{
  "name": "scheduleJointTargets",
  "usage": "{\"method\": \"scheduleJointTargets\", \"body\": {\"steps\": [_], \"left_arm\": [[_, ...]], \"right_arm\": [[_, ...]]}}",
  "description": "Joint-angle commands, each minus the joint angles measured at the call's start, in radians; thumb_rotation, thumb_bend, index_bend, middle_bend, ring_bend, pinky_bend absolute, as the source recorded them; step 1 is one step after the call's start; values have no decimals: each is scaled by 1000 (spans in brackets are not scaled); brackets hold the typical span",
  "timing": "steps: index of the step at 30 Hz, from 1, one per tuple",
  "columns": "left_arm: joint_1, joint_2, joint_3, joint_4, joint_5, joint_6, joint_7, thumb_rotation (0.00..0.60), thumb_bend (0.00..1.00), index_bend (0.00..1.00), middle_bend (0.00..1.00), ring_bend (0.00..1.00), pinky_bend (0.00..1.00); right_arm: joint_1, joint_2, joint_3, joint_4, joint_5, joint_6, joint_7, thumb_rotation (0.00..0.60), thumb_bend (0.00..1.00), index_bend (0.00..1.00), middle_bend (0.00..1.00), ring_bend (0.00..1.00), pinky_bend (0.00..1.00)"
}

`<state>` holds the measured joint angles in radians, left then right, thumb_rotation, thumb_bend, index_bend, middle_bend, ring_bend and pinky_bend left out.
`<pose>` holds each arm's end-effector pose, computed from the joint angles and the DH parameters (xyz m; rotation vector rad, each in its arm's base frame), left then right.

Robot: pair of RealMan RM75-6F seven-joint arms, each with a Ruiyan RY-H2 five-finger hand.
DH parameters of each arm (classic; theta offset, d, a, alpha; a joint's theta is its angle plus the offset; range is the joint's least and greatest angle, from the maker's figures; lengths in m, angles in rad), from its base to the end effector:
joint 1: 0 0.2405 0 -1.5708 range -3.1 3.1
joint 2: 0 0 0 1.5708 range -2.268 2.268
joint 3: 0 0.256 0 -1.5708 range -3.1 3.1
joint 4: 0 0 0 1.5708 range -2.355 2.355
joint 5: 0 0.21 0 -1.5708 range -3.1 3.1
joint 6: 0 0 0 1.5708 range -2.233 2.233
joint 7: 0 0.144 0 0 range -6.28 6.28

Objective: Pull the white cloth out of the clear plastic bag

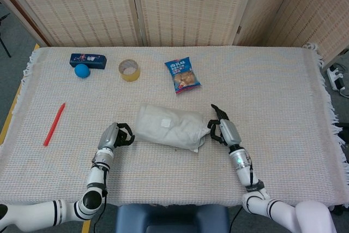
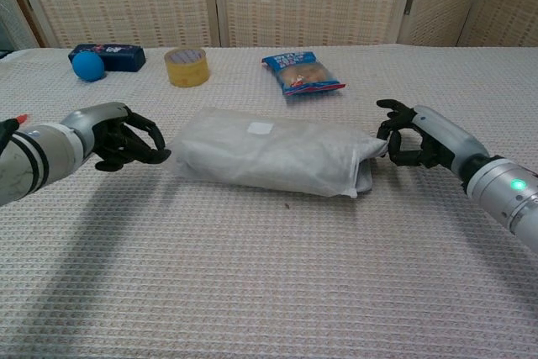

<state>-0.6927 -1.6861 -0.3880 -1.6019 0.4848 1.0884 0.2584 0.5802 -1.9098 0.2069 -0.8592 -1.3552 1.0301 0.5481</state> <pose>-0.1515 0.3350 -0.0362 -1.1570 -1.7575 -0.9802 -0.2301 -0.3405 -0.0723 1.3749 -1.5149 1.3134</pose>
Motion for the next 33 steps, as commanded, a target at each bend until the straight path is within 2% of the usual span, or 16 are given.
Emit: {"method": "scheduleJointTargets", "body": {"steps": [1,21,33], "left_arm": [[-1,-1,0,9,-3,-1,-1,600,846,729,1000,1000,1000],[-5,5,-15,109,-21,-29,-17,600,846,729,1000,1000,1000],[28,55,-11,107,13,-29,-48,600,846,730,1000,1000,1000]], "right_arm": [[-14,22,-4,-17,0,9,-9,600,780,731,0,0,0],[-74,176,-21,-86,-8,40,-9,600,781,735,6,0,0],[-136,336,-15,-121,-4,94,2,600,780,735,6,0,0]]}}
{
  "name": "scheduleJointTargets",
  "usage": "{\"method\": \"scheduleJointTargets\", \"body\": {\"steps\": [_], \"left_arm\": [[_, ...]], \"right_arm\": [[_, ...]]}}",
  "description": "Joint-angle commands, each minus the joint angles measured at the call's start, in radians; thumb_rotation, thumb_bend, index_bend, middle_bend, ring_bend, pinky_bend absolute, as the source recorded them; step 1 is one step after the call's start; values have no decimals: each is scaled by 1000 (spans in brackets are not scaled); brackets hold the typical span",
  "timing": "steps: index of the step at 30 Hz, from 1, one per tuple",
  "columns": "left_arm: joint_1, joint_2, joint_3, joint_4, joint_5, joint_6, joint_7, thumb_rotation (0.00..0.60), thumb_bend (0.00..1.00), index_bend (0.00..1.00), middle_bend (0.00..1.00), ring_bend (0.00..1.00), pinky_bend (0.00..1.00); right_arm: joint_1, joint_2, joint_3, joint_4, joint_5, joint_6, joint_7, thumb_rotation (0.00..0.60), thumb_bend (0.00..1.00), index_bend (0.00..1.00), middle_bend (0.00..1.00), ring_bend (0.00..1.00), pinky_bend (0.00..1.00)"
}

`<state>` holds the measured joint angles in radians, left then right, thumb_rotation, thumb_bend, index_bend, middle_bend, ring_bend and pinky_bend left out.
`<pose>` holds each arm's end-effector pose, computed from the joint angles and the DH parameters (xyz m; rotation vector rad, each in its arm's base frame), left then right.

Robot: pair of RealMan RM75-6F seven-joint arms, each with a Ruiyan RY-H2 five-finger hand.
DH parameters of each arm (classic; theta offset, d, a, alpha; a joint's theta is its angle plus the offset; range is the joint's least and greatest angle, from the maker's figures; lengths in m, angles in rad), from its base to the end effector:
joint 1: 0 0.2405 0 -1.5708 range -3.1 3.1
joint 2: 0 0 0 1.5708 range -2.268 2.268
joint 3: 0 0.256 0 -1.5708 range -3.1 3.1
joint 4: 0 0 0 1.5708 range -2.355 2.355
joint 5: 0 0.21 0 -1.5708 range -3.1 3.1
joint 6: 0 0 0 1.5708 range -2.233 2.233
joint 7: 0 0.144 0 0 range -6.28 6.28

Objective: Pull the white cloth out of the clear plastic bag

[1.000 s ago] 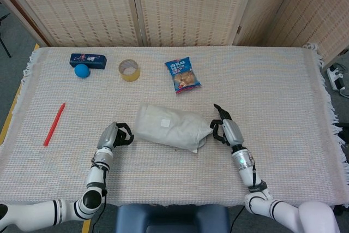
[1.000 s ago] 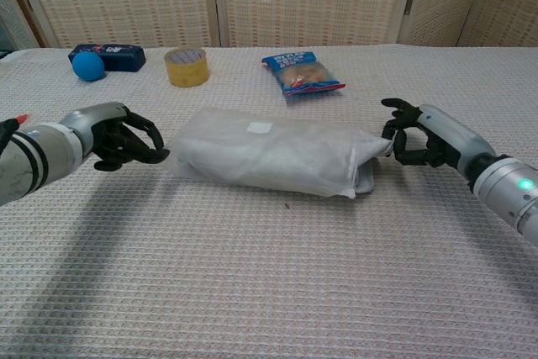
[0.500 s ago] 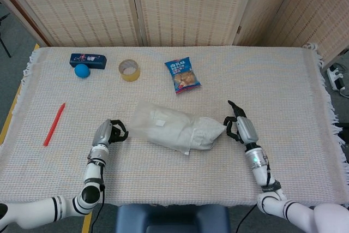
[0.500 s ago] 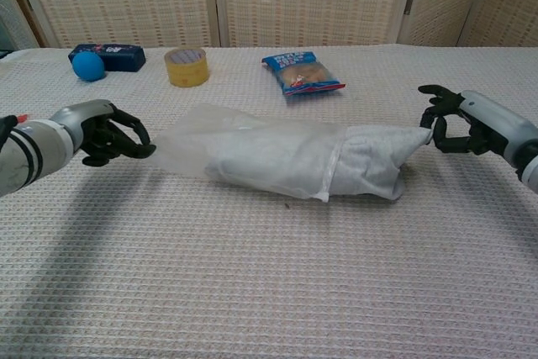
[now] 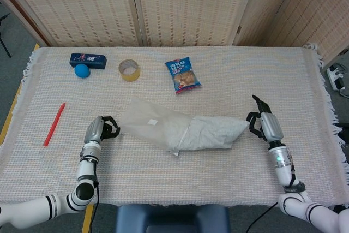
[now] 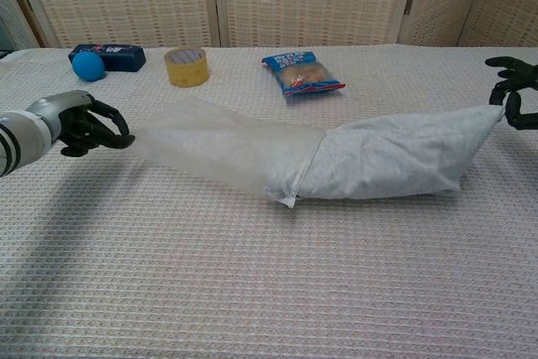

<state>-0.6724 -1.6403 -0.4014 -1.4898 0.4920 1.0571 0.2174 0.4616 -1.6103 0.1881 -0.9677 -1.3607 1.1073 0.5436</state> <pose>-0.1913 0.3573 -0.0122 -1.0636 -1.6740 -0.9641 -0.3089 -0.3359 0.0400 1.3009 -1.3046 1.2180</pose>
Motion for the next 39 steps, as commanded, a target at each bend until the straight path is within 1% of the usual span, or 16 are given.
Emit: {"method": "scheduleJointTargets", "body": {"steps": [1,12,17,19,20,22,25,27,28,30,32,34,35,36,37,39], "left_arm": [[14,17,4,-9,14,5,-11,600,846,730,1000,1000,1000],[88,96,37,-67,85,34,-60,600,846,730,1000,1000,1000],[124,128,58,-75,120,28,-95,600,838,720,1000,1000,1000],[134,143,73,-87,136,11,-102,600,773,651,1000,1000,1000],[135,149,79,-93,141,1,-103,600,701,572,1000,1000,1000],[131,161,86,-113,142,-25,-97,600,522,383,1000,1000,1000],[114,173,100,-145,138,-43,-61,599,279,167,1000,1000,1000],[104,179,108,-165,143,-39,-35,598,172,84,1000,1000,1000],[102,181,109,-174,147,-33,-30,596,143,60,1000,1000,1000],[101,186,111,-189,167,-16,-24,569,84,8,1000,1000,1000],[104,198,119,-202,211,13,-11,517,61,0,1000,977,1000],[109,221,141,-222,268,42,18,472,55,0,928,905,1000],[113,234,152,-232,297,57,31,459,54,0,823,830,987],[118,248,165,-240,328,73,46,458,54,3,706,733,937],[126,267,186,-250,376,97,69,458,56,9,629,656,881],[149,286,220,-253,481,156,82,459,80,36,401,404,581]], "right_arm": [[-25,55,6,-17,2,26,8,600,781,735,6,0,0],[-91,217,35,-36,38,69,37,600,782,734,6,0,0],[-112,253,38,-27,52,63,62,600,781,735,7,0,0],[-118,258,25,-20,40,56,73,600,780,709,5,0,0],[-119,259,21,-19,35,53,80,600,776,688,4,0,0],[-119,258,8,-17,22,43,95,600,733,585,0,0,0],[-117,255,-4,-15,8,33,107,600,621,391,0,0,0],[-113,254,-8,-20,2,29,105,600,528,178,0,0,0],[-111,255,-10,-23,-2,27,100,600,462,61,0,0,0],[-108,263,-14,-36,-10,26,88,600,368,1,0,0,0],[-107,279,-19,-64,-20,31,64,600,304,0,0,0,0],[-111,303,-21,-109,-28,47,24,600,264,0,0,0,0],[-113,319,-24,-137,-32,53,-2,600,256,0,0,0,0],[-116,339,-30,-169,-38,59,-35,600,252,0,0,0,0],[-124,368,-36,-220,-46,71,-86,600,251,0,0,0,0],[-139,425,-55,-316,-49,78,-197,600,252,0,0,0,0]]}}
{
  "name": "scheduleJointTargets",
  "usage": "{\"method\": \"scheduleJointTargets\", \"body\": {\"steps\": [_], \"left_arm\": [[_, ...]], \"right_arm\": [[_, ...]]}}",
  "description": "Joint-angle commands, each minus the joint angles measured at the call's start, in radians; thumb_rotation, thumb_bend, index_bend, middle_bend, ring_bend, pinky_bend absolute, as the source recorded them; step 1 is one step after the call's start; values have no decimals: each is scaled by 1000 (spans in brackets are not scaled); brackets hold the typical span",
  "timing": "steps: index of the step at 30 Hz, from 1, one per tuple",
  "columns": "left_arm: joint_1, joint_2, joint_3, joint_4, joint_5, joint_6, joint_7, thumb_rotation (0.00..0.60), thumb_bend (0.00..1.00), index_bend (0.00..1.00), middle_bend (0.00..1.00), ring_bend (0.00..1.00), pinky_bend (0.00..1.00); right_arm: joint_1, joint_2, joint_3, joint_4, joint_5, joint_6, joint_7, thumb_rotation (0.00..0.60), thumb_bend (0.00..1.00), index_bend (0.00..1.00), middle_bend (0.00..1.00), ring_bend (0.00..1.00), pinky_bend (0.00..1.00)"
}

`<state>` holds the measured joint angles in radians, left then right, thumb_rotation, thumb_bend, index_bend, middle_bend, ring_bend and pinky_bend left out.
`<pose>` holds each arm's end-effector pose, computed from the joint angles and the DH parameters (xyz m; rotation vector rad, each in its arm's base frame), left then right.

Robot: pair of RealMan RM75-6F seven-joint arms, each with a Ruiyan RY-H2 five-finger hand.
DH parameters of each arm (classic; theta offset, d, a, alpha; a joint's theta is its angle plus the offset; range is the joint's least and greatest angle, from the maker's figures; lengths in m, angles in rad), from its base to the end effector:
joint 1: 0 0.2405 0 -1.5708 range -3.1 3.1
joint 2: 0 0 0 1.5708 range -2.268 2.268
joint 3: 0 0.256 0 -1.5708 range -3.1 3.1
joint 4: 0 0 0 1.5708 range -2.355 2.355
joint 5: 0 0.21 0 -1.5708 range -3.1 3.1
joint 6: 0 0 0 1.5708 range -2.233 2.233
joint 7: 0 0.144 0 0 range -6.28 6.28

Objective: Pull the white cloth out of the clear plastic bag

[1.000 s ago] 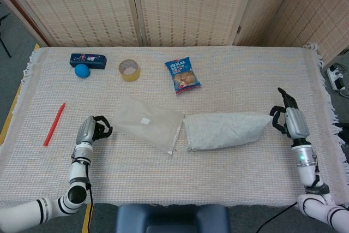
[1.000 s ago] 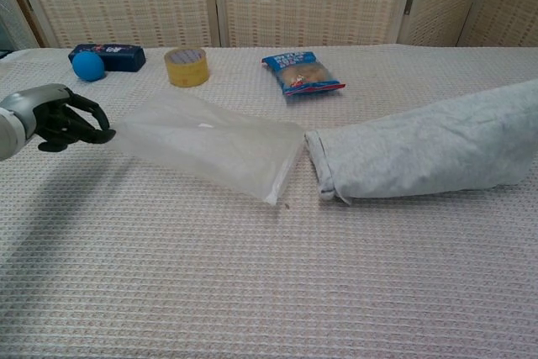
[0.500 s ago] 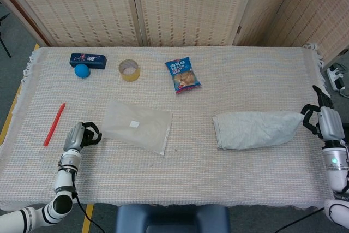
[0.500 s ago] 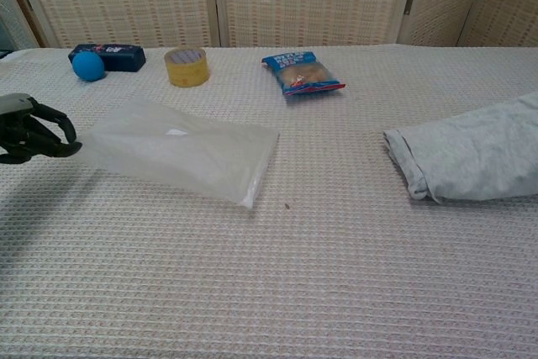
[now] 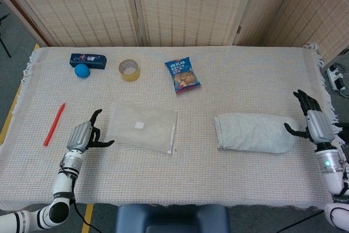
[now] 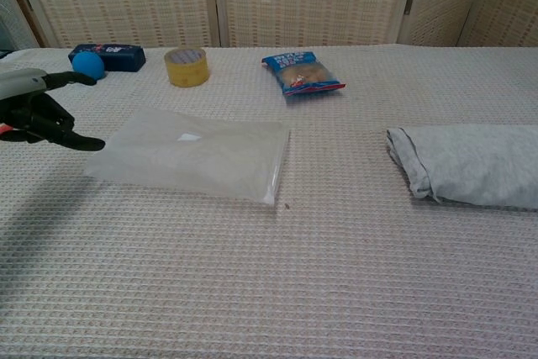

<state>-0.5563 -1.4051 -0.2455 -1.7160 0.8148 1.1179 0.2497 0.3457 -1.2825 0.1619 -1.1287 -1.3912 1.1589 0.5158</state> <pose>-0.2056 0.3165 0.0425 -1.3613 -1.3759 -0.9427 -0.3529 -0.3030 0.1526 1.3101 -1.1274 1.0658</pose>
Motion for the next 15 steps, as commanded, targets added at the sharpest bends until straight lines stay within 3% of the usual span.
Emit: {"method": "scheduleJointTargets", "body": {"steps": [1,4,8,11,15], "left_arm": [[54,51,92,-9,259,152,44,460,90,49,362,353,498],[119,46,181,77,514,302,4,455,111,106,241,163,252],[208,56,286,198,714,453,-9,485,111,119,152,53,143],[286,48,327,290,766,549,-34,518,108,116,111,13,114],[363,36,354,362,758,590,-120,524,107,115,97,7,112]], "right_arm": [[-38,133,-37,-229,-17,44,-249,600,252,0,0,0,0],[-86,201,-61,-407,4,100,-472,600,245,0,0,0,0],[-151,216,-98,-561,-20,212,-686,600,222,0,0,0,0],[-199,191,-135,-601,-83,295,-750,600,202,0,0,0,0],[-248,143,-165,-577,-143,372,-776,600,176,0,0,0,0]]}}
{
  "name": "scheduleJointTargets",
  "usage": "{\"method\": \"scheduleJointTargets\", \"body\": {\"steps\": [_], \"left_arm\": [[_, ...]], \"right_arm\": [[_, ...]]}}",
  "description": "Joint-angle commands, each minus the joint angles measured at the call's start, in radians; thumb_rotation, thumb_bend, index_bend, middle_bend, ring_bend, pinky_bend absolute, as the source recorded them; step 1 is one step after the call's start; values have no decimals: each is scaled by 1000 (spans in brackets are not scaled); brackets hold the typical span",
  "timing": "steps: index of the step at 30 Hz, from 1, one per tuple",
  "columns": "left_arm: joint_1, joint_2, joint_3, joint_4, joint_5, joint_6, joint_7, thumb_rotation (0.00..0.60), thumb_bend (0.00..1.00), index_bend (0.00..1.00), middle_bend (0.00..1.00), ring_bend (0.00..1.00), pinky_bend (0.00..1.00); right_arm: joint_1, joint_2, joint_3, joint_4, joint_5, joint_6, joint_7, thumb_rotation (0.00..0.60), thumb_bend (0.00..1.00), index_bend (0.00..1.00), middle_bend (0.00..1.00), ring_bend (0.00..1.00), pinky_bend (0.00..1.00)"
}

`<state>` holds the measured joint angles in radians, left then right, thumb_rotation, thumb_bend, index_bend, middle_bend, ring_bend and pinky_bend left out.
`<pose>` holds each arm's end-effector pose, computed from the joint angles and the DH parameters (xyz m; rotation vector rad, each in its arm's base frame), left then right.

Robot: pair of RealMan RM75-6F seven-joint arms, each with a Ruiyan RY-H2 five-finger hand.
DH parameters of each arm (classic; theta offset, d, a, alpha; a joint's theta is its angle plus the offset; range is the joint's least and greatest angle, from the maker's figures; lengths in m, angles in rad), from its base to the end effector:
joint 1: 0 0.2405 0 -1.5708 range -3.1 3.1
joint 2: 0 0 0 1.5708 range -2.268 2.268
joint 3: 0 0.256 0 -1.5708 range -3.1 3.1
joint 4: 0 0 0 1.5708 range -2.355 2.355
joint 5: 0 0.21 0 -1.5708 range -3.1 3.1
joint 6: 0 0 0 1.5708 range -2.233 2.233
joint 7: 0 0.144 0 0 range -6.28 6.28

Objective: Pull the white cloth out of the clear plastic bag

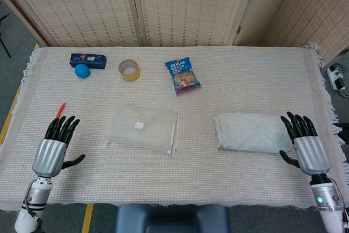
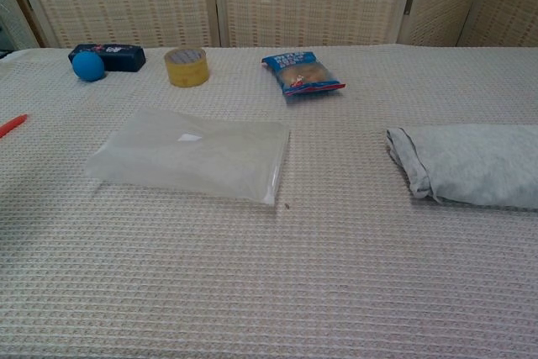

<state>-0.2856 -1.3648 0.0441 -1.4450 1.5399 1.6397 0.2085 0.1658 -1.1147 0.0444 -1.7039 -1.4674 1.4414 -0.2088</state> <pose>-0.2702 0.2198 0.0991 -1.5153 -0.6047 -1.0189 -0.2841 -0.2017 0.1470 1.4820 -0.8076 0.8327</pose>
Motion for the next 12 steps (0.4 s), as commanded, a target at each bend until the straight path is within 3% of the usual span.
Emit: {"method": "scheduleJointTargets", "body": {"steps": [1,5,12], "left_arm": [[109,0,68,100,19,61,-91,524,107,114,96,7,111],[110,80,79,-6,24,17,-115,529,107,99,101,6,109],[127,112,56,-44,-2,-21,-60,528,106,98,103,5,109]], "right_arm": [[-78,-37,-54,11,-74,99,-47,600,167,0,0,0,0],[-84,-36,-60,21,-97,104,-31,600,152,0,0,0,0],[-78,-31,-52,25,-82,68,-8,600,149,0,0,0,0]]}}
